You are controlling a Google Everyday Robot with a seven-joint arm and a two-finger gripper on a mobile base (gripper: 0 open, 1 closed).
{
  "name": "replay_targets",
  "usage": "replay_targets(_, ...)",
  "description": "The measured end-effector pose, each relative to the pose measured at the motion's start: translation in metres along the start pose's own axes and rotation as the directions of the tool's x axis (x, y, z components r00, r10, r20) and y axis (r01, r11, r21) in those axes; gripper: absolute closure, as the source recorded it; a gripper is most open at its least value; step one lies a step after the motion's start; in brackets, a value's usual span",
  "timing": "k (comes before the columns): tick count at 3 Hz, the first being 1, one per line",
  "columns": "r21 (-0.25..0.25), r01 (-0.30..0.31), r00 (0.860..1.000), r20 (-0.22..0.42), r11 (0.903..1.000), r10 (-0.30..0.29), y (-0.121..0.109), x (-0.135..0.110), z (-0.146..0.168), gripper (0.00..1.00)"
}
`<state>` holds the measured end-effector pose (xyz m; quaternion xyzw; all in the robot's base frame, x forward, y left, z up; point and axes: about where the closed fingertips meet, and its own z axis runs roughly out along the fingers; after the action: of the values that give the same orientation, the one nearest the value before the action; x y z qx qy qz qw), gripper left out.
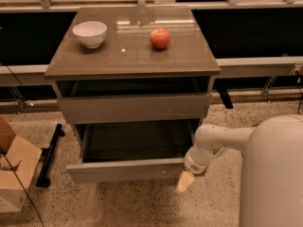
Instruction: Open middle drawer
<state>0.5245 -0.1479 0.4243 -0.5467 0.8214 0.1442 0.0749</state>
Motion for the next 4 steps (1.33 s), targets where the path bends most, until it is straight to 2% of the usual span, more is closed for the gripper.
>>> replay_targets(1,-0.015,-0.046,0.999,0.0,0.9989,0.046,0.0276,0.0259,-0.0067,0.43)
replay_targets(2,-0.015,-0.046,0.999,0.0,0.9989,0.046,0.0266,0.024,-0.0109,0.66)
replay_targets(3,-0.015,-0.046,0.999,0.0,0.9988,0.046,0.0273,0.0228,-0.0152,0.72)
replay_targets(4,-0.015,-0.046,0.999,0.0,0.9988,0.046,0.0274,0.0227,-0.0155,0.49)
